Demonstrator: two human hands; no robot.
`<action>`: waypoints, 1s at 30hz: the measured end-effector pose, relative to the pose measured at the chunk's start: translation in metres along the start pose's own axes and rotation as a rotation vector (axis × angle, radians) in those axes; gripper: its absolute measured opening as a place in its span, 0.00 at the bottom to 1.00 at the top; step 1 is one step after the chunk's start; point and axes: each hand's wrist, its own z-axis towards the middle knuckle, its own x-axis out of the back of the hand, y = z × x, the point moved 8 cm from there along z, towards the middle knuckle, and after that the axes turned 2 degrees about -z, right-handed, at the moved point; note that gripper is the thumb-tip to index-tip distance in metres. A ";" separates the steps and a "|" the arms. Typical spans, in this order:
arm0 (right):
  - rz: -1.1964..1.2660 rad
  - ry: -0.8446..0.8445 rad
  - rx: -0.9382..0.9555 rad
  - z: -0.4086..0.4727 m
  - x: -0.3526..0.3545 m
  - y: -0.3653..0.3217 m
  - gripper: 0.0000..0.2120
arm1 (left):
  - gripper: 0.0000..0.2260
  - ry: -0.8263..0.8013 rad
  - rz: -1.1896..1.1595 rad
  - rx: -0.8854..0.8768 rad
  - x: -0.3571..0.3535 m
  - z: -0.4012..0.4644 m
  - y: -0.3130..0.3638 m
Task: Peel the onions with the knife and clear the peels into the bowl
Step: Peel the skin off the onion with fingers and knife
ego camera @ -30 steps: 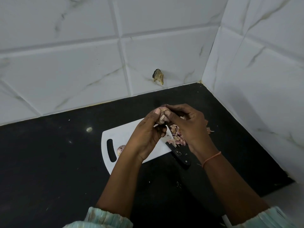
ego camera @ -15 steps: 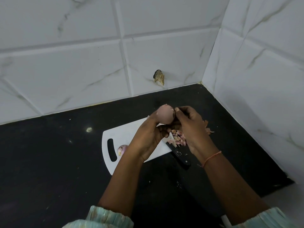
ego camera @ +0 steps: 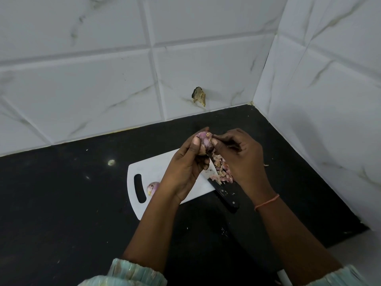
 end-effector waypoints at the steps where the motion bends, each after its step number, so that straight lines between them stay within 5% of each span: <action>1: 0.006 0.002 0.005 0.000 0.000 -0.001 0.06 | 0.23 -0.001 0.003 -0.008 0.000 0.000 0.001; 30: -0.032 0.029 -0.049 -0.001 0.000 0.000 0.07 | 0.20 -0.019 0.138 -0.070 0.000 -0.001 0.009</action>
